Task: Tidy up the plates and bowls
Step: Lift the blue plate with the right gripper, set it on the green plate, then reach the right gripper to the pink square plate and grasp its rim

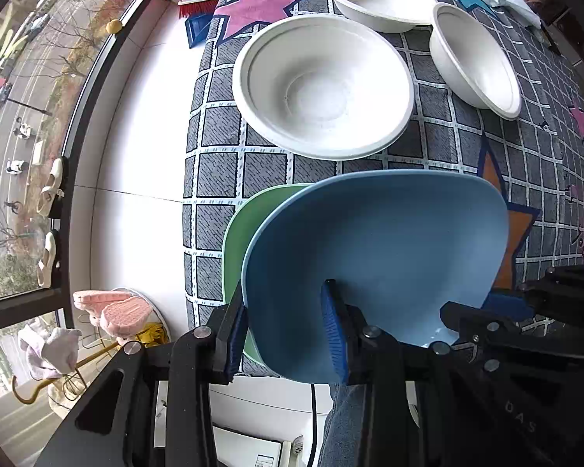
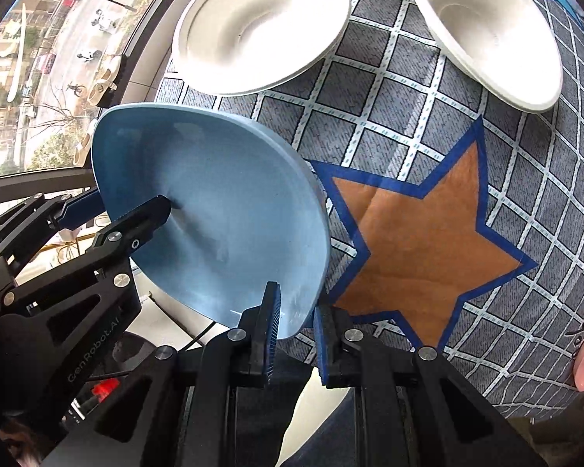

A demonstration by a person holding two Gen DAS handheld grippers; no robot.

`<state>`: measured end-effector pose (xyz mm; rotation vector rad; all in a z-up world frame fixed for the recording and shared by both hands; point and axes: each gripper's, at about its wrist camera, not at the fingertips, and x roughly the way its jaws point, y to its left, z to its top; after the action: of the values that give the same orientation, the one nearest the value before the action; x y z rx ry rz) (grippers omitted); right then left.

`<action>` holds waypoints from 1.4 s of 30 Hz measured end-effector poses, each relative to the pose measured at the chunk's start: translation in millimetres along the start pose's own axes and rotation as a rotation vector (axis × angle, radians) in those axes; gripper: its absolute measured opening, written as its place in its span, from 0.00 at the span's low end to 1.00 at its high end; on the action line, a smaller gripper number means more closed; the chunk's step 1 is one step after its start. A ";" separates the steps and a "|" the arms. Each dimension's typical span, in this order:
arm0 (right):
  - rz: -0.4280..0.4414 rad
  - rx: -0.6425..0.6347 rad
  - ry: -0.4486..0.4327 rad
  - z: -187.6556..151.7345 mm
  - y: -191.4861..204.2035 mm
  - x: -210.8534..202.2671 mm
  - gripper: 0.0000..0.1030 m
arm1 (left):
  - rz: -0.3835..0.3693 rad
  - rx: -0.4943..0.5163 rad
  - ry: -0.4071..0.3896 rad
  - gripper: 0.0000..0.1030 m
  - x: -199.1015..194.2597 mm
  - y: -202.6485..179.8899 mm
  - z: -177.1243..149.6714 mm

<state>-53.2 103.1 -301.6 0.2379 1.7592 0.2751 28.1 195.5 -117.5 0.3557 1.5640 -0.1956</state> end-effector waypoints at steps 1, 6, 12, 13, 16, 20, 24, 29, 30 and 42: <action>0.005 -0.002 0.005 3.8 7.1 5.5 0.18 | 0.004 -0.002 0.002 0.38 2.0 3.6 -0.6; 0.019 0.019 0.026 27.0 35.9 31.3 0.18 | 0.015 -0.012 0.003 0.38 13.4 10.0 -5.7; 0.024 0.029 0.025 47.9 56.4 51.0 0.19 | 0.050 0.013 -0.019 0.58 16.1 5.3 -8.3; 0.019 0.026 0.020 49.8 58.7 50.7 0.25 | 0.070 0.015 -0.036 0.66 13.6 3.9 -8.5; -0.050 0.014 -0.024 47.9 54.0 36.9 0.61 | 0.110 0.019 -0.066 0.80 7.2 4.5 -7.1; -0.051 0.054 -0.088 43.1 36.9 18.5 0.87 | 0.082 0.022 -0.099 0.85 -5.0 -1.0 0.1; -0.040 0.172 -0.134 38.0 8.5 1.8 0.87 | 0.071 0.064 -0.146 1.00 -18.8 -23.5 9.9; -0.033 0.303 -0.186 26.2 -27.2 -16.3 0.87 | 0.039 0.150 -0.173 1.00 -34.6 -62.7 20.7; -0.031 0.327 -0.193 23.0 -34.2 -18.9 0.87 | 0.031 0.171 -0.175 1.00 -36.7 -71.3 23.3; 0.030 0.597 -0.239 -58.5 -161.1 -68.3 0.87 | 0.000 0.372 -0.165 1.00 -42.2 -158.1 41.4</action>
<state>-98.2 -74.1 -277.0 0.6967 1.5616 -0.2593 12.4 29.3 -92.1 0.6145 1.3616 -0.5075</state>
